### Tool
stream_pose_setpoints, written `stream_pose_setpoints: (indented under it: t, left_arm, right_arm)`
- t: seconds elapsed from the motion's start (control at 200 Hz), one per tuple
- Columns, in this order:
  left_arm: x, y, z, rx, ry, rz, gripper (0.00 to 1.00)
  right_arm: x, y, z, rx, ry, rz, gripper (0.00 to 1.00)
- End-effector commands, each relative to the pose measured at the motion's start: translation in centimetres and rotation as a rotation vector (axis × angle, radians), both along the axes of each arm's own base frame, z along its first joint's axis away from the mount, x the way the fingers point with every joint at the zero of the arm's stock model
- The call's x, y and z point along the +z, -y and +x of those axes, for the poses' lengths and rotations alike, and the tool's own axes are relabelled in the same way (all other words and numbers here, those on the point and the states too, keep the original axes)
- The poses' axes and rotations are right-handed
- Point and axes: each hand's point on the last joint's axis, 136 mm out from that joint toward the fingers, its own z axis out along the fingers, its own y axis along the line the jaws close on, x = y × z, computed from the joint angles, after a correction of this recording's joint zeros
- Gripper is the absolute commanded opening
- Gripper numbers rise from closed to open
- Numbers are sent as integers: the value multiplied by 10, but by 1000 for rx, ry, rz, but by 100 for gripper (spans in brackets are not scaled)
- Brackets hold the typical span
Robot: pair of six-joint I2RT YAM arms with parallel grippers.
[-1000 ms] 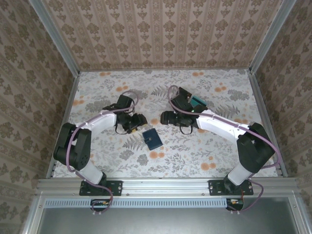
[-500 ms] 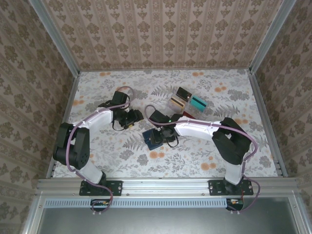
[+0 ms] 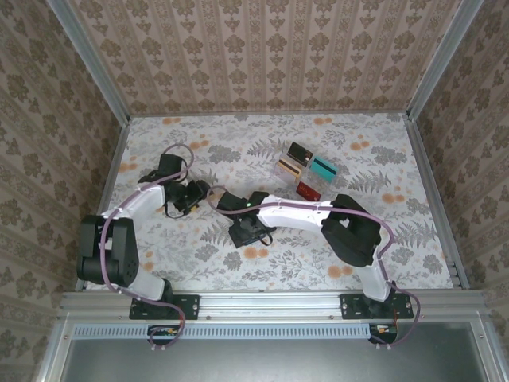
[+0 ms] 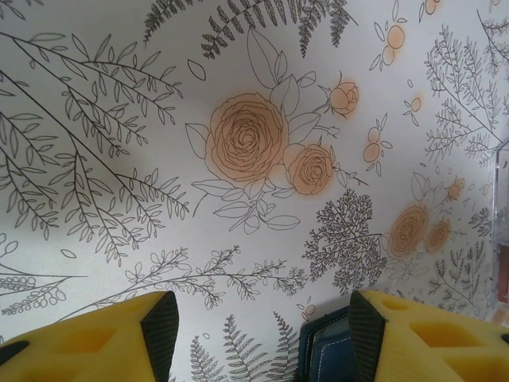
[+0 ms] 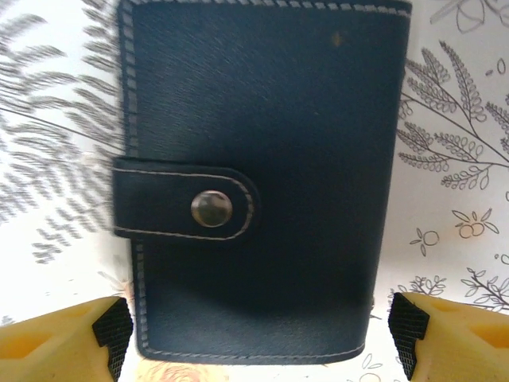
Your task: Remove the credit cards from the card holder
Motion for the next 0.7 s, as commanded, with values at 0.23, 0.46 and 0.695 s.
stream_pose_setpoints:
  t: [0.23,0.46,0.695]
  left_arm:
    - [-1,8,-7,-45,-15,-45,66]
    - [-2,43,-2,-155,-15,-70,69]
    - [2,89,6,-302,7,-59,72]
  right_arm:
    - [11,57,15,-98,71,-131,88]
    - [11,87,35,-239,56,-5,87]
    - [18,87,47,-363,46,171,84]
